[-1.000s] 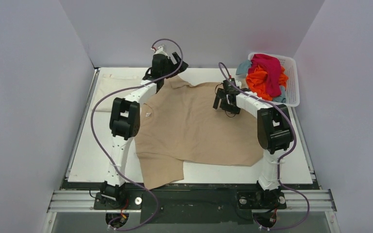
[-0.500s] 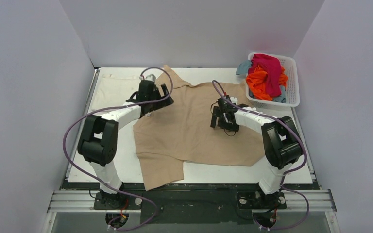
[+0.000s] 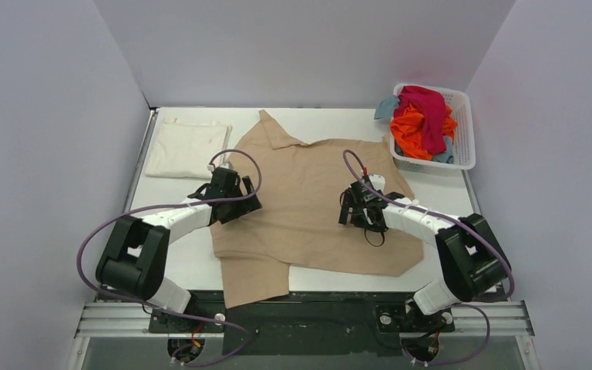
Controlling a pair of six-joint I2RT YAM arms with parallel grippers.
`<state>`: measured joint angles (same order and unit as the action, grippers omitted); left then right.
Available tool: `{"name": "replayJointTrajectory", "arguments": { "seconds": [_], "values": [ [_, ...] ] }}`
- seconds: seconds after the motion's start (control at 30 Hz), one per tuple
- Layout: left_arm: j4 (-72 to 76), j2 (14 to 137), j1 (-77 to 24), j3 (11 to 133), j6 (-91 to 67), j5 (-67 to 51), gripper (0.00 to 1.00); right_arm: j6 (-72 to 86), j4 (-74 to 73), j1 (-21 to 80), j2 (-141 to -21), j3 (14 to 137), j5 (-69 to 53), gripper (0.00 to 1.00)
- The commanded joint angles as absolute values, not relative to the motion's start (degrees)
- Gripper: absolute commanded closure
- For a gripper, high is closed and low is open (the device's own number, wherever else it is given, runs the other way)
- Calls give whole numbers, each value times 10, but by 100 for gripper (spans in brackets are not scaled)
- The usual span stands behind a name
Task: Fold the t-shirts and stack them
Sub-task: Flatten out the tshirt
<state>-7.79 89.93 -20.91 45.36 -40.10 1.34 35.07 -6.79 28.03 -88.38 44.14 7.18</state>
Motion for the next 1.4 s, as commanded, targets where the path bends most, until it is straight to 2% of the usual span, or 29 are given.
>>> {"name": "replayJointTrajectory", "arguments": {
  "seconds": [0.0, 0.3, 0.4, 0.53, 0.7, 1.0, 1.17, 1.37],
  "values": [
    [-214, 814, -222, 347, -445, 43, 3, 389, -125, 304, -830, 366, 74, 21],
    [-351, 594, -253, 274, -517, 91, 3, 435, -187, 358, -706, 302, 74, 21],
    [-357, 537, -259, 298, -519, 73, 3, 441, -218, 371, -667, 312, 79, 21],
    [-347, 522, -261, 358, -487, 78, 3, 428, -246, 374, -640, 372, 127, 20],
    [-270, 616, -257, 459, -443, 63, 3, 393, -226, 363, -656, 445, 169, 16],
    [-64, 887, -204, 629, -433, -7, 3, 347, -137, 326, -846, 552, 103, 17],
    [-25, 1023, -197, 698, -437, -33, 3, 334, -118, 313, -930, 577, 78, 18],
    [40, 1107, -193, 734, -449, -39, 3, 316, -115, 312, -987, 574, 71, 19]
  ]
}}
